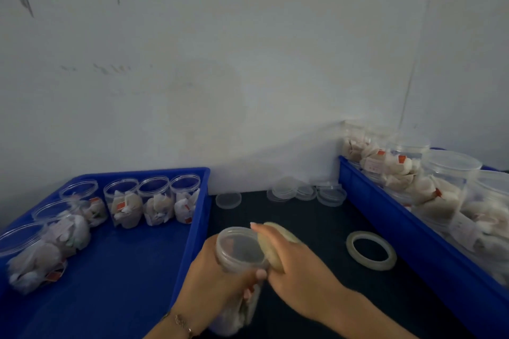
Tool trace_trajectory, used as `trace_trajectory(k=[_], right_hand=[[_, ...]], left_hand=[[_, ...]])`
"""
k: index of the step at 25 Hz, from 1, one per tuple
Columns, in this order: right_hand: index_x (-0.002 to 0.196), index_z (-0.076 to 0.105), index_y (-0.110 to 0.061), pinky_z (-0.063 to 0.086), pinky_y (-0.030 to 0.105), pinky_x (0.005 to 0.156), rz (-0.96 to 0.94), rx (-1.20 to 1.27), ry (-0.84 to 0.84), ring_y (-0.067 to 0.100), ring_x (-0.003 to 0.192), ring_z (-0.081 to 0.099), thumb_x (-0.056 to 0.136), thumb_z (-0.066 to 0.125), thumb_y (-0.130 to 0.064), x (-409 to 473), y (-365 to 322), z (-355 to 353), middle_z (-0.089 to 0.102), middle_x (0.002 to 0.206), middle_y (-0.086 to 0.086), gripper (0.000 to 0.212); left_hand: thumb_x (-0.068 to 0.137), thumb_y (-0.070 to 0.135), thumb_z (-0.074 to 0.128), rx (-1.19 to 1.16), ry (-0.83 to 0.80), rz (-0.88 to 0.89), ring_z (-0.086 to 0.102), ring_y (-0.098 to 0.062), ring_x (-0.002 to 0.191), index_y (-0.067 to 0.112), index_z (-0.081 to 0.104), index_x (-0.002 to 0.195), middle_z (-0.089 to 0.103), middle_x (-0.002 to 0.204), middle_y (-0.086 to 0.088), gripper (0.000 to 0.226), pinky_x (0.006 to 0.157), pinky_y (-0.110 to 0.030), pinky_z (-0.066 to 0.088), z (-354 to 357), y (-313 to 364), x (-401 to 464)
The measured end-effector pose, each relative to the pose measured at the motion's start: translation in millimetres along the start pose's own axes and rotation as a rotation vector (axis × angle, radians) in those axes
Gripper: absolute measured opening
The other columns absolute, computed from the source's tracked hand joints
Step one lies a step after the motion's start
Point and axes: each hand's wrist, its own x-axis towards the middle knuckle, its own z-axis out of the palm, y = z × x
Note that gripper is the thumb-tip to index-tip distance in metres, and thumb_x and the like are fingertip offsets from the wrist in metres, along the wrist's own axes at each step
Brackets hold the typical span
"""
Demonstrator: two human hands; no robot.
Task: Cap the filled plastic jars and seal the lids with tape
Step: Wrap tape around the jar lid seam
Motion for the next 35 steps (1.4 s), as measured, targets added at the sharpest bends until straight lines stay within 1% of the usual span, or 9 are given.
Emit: trace_trajectory(k=[3, 6, 9, 13, 16, 20, 25, 30, 35], right_hand=[[0.140, 0.023, -0.046, 0.045, 0.012, 0.074, 0.029, 0.088, 0.066, -0.007, 0.083, 0.051, 0.092, 0.049, -0.018, 3, 2, 1, 0.054, 0.125, -0.014, 0.061], [0.139, 0.027, -0.047, 0.050, 0.018, 0.079, 0.038, 0.120, 0.092, -0.003, 0.085, 0.057, 0.092, 0.054, -0.020, 5, 0, -1, 0.057, 0.119, -0.016, 0.061], [0.140, 0.022, -0.053, 0.045, 0.012, 0.077, 0.003, 0.089, 0.094, -0.009, 0.082, 0.051, 0.090, 0.059, -0.034, 7, -4, -6, 0.055, 0.116, -0.020, 0.065], [0.137, 0.026, -0.056, 0.045, 0.012, 0.062, -0.023, 0.087, -0.008, -0.010, 0.071, 0.055, 0.083, 0.047, -0.067, 7, -11, -15, 0.057, 0.079, -0.030, 0.058], [0.134, 0.036, -0.051, 0.048, 0.016, 0.060, -0.058, -0.011, 0.066, -0.002, 0.069, 0.058, 0.092, 0.040, -0.056, 7, -12, -19, 0.054, 0.069, -0.021, 0.042], [0.121, 0.043, -0.046, 0.031, 0.011, 0.055, -0.069, -0.145, 0.122, -0.010, 0.065, 0.048, 0.084, 0.028, -0.067, 11, -11, -24, 0.047, 0.073, -0.028, 0.045], [0.109, 0.052, -0.048, 0.042, 0.014, 0.064, -0.013, 0.083, -0.032, -0.006, 0.073, 0.060, 0.071, 0.035, -0.081, 21, 3, -39, 0.064, 0.075, -0.016, 0.053], [0.113, 0.052, -0.058, 0.042, 0.016, 0.071, 0.024, 0.152, -0.039, -0.011, 0.084, 0.056, 0.060, 0.044, -0.088, 30, 8, -47, 0.058, 0.083, -0.035, 0.062], [0.117, 0.053, -0.054, 0.052, 0.025, 0.079, 0.016, 0.167, -0.051, -0.004, 0.088, 0.058, 0.055, 0.044, -0.091, 31, 11, -40, 0.061, 0.101, -0.025, 0.072]], left_hand=[[0.036, 0.082, 0.071, -0.010, 0.129, -0.105, 0.065, -0.005, 0.097, 0.028, 0.062, 0.110, 0.070, 0.102, 0.007, 0.091, 0.086, -0.029, 0.052, -3, -5, 1], [0.022, 0.088, 0.065, -0.064, 0.211, -0.169, 0.068, -0.008, 0.087, 0.023, 0.066, 0.102, 0.073, 0.090, 0.004, 0.103, 0.073, -0.022, 0.053, -8, -1, 3], [0.019, 0.087, 0.068, -0.105, 0.313, -0.228, 0.067, -0.019, 0.091, 0.010, 0.058, 0.114, 0.068, 0.100, -0.010, 0.122, 0.082, -0.038, 0.055, -12, 0, 3], [0.024, 0.086, 0.067, -0.122, 0.408, -0.198, 0.066, -0.019, 0.092, 0.009, 0.055, 0.115, 0.066, 0.103, -0.008, 0.120, 0.078, -0.038, 0.055, -18, 3, 0], [0.033, 0.085, 0.068, -0.154, 0.477, -0.234, 0.062, -0.012, 0.088, 0.014, 0.051, 0.113, 0.060, 0.101, 0.000, 0.108, 0.063, -0.023, 0.045, -20, 7, 0], [0.035, 0.074, 0.063, -0.143, 0.501, -0.274, 0.059, -0.013, 0.087, 0.019, 0.045, 0.108, 0.057, 0.100, 0.001, 0.093, 0.061, -0.024, 0.041, -20, 12, -1], [0.035, 0.074, 0.062, -0.137, 0.520, -0.271, 0.061, -0.014, 0.086, 0.019, 0.046, 0.109, 0.061, 0.100, -0.001, 0.094, 0.062, -0.026, 0.044, -23, 19, -3], [0.026, 0.078, 0.072, -0.269, 0.397, -0.241, 0.069, -0.026, 0.087, 0.016, 0.055, 0.110, 0.069, 0.097, -0.010, 0.105, 0.082, -0.050, 0.055, -25, 27, -7], [0.023, 0.079, 0.075, -0.419, 0.252, -0.219, 0.071, -0.021, 0.083, 0.015, 0.058, 0.106, 0.073, 0.090, -0.009, 0.106, 0.073, -0.040, 0.056, -23, 31, -14]])
